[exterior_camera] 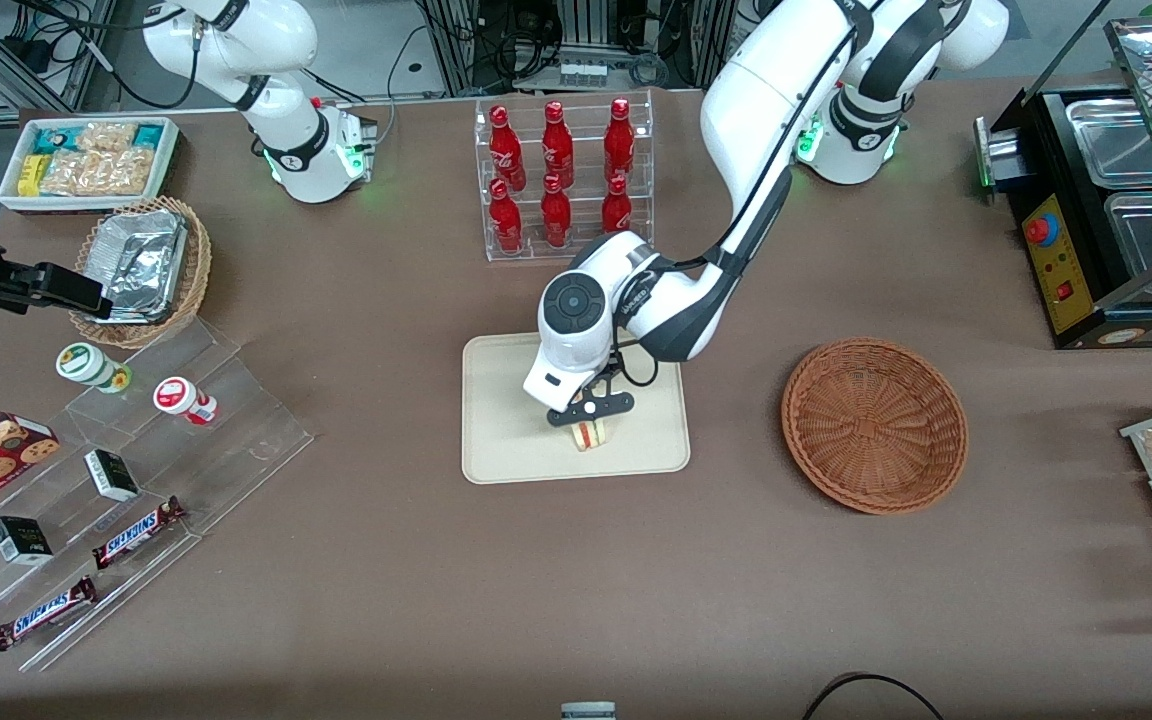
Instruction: Place sandwich from basket to tray
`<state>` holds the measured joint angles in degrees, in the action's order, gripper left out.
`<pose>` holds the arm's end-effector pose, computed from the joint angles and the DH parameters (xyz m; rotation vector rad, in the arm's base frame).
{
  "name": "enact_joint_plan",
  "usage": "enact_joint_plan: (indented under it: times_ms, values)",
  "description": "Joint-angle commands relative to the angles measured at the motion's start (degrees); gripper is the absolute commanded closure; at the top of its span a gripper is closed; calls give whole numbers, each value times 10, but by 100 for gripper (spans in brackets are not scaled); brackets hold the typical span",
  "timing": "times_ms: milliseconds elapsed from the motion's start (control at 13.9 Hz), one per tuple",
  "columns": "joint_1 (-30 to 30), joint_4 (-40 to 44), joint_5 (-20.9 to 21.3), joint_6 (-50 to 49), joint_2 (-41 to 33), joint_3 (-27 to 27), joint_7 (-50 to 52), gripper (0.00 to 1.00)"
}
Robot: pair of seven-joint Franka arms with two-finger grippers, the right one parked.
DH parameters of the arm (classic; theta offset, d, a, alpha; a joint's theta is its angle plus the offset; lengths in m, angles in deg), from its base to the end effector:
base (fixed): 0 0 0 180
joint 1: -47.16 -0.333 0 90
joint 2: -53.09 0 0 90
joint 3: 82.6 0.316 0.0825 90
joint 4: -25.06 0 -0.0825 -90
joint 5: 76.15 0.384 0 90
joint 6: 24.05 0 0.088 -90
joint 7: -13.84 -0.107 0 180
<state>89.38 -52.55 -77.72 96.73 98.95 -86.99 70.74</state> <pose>0.5113 -0.5254 0.2412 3.1068 0.3370 -0.1402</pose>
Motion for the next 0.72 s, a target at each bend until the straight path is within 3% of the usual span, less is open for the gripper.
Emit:
enact_joint_plan:
  times_ms: [0,647]
  values:
    - [7,24,-3,-14,6,6,12,0]
    - [-2,24,-5,-35,-29,9,8,0]
